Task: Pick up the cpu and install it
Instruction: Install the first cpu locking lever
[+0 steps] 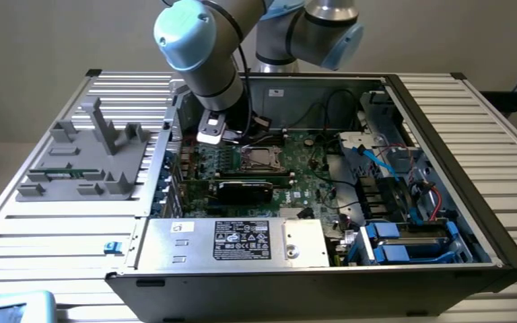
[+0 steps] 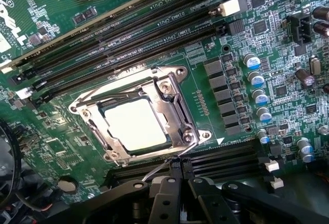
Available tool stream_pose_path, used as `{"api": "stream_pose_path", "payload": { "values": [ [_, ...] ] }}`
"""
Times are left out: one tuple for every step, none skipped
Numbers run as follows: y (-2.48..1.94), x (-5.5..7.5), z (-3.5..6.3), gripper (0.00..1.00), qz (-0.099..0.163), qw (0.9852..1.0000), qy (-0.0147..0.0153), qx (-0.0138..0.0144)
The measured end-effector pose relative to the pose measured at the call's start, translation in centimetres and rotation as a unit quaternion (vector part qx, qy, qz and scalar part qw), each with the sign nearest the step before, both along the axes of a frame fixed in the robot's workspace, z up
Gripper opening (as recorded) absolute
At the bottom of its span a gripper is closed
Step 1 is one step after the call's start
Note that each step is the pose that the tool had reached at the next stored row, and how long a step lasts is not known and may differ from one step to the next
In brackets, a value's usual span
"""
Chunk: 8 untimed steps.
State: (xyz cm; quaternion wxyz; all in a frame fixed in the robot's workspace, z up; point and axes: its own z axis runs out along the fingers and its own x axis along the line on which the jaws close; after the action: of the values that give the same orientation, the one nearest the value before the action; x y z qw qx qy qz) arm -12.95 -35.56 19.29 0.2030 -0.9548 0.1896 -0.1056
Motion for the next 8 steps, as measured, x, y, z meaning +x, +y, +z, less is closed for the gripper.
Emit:
{"api": "stream_pose_path", "payload": {
  "values": [
    [0.00,0.05,0.00,0.11,-0.001,1.0000,0.0000,0.0000],
    [0.00,0.10,0.00,0.11,-0.002,1.0000,0.0000,0.0000],
    [0.00,0.15,0.00,0.11,-0.003,1.0000,0.0000,0.0000],
    [0.00,0.20,-0.01,0.11,-0.004,1.0000,0.0000,0.0000],
    [0.00,0.25,-0.01,0.11,-0.005,1.0000,0.0000,0.0000],
    [0.00,0.27,-0.02,0.11,-0.006,1.0000,0.0000,0.0001],
    [0.00,0.30,-0.02,0.11,-0.007,1.0000,0.0000,0.0001],
    [0.00,0.31,-0.03,0.11,-0.008,1.0000,-0.0001,0.0001]
  ]
}}
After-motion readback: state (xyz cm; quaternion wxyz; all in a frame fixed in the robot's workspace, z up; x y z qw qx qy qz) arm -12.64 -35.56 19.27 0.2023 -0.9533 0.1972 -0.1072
